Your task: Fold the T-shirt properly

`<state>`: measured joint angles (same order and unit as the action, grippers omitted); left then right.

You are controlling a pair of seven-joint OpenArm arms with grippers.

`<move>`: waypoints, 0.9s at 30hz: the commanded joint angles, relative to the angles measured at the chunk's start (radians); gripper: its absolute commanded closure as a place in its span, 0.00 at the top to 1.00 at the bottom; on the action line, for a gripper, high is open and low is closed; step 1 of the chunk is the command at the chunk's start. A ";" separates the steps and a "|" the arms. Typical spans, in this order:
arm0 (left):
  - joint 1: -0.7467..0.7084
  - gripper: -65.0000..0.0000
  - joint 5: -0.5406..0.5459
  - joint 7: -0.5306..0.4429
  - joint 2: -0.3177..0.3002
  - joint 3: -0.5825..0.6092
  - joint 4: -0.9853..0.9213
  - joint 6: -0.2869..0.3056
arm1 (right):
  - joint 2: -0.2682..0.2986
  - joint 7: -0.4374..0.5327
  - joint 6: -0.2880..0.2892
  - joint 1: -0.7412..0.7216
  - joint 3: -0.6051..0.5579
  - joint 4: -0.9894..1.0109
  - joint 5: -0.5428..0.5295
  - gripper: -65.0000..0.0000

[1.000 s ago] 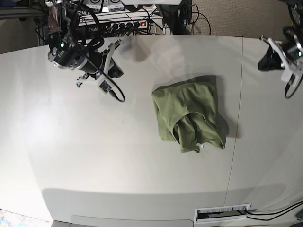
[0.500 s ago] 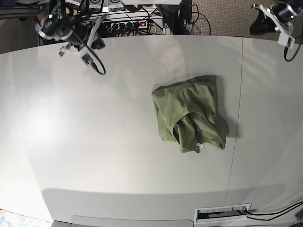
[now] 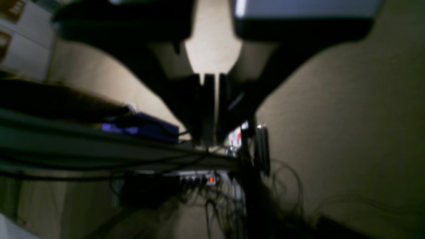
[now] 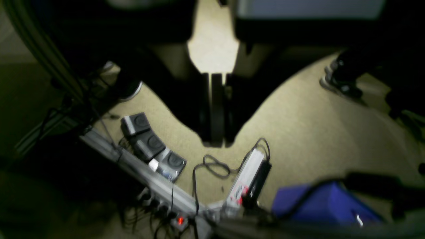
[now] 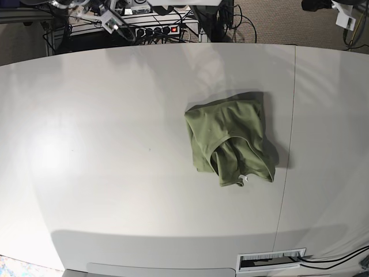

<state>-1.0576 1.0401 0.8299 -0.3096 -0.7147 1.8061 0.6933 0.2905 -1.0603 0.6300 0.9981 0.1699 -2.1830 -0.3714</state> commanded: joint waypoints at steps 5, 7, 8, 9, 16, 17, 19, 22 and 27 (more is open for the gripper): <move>-0.002 0.00 -0.042 -0.088 0.002 0.064 -0.168 0.005 | 0.006 0.100 0.007 0.025 -0.024 0.157 0.040 0.00; 0.034 0.00 -0.097 -0.116 0.002 0.126 -0.249 0.005 | 0.006 0.133 0.007 -0.004 -0.045 0.264 0.052 0.00; 0.057 0.00 -0.120 -0.132 0.002 0.161 -0.288 0.005 | 0.006 0.142 0.007 -0.026 -0.056 0.321 0.051 0.00; 0.080 0.00 -0.151 -0.153 0.002 0.199 -0.325 0.005 | 0.006 0.142 0.007 -0.053 -0.071 0.375 0.051 0.00; 0.205 0.00 -0.481 -0.441 0.002 0.440 -0.542 -0.015 | 0.006 0.222 0.005 -0.270 -0.224 0.709 0.177 0.00; 0.222 0.00 -0.517 -0.484 0.002 0.473 -0.568 -0.041 | 0.006 0.246 0.005 -0.304 -0.245 0.756 0.198 0.00; 0.261 0.00 -0.589 -0.553 0.002 0.539 -0.618 -0.097 | 0.006 0.295 0.005 -0.368 -0.280 0.854 0.224 0.00; 0.323 0.00 -0.664 -0.599 0.002 0.641 -0.689 -0.186 | 0.006 0.376 0.005 -0.457 -0.321 1.011 0.251 0.00; 0.416 0.00 -0.682 -0.621 0.032 0.749 -0.795 -0.306 | 0.001 0.575 0.004 -0.595 -0.352 1.279 0.264 0.00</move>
<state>-0.6292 0.3534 0.2146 -0.2756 0.0330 1.0019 0.3798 0.2821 -0.4835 0.6281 0.3985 -0.1837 -0.8902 -0.1020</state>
